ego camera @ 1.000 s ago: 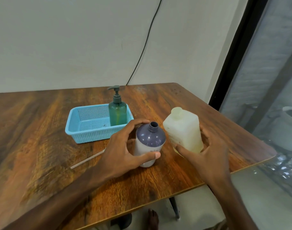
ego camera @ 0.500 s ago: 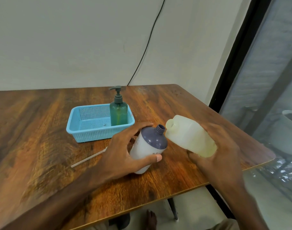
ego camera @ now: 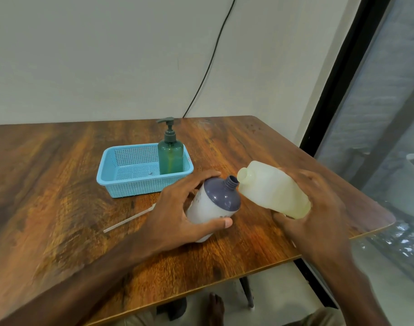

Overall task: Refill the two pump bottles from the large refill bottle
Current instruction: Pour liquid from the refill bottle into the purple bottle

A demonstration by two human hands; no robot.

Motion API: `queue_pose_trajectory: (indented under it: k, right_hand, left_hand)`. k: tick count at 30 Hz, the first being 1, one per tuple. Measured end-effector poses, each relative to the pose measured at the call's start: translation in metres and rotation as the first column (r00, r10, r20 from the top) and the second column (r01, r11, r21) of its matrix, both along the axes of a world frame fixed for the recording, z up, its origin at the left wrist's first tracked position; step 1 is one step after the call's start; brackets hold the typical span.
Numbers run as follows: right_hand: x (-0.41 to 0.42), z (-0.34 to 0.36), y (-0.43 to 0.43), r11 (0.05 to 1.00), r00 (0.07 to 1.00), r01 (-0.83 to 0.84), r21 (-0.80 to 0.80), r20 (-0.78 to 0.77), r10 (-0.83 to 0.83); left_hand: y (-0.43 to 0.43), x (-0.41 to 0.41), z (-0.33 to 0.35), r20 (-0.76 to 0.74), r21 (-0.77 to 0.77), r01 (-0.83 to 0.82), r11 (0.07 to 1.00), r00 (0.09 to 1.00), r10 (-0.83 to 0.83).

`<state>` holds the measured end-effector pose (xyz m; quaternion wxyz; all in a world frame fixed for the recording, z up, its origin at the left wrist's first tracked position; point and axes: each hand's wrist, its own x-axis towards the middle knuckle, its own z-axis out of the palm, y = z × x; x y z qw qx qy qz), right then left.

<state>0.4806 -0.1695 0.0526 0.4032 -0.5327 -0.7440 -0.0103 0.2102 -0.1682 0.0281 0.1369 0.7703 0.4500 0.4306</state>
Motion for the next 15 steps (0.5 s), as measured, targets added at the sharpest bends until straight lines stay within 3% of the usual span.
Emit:
queue_pose_trajectory:
  k: [15]
  right_hand:
    - [-0.0004, 0.0065, 0.0064, 0.997, 0.997, 0.062, 0.045, 0.036, -0.064]
  left_hand:
    - [-0.0009, 0.0000, -0.0018, 0.001, 0.018, -0.043, 0.999, 0.999, 0.043]
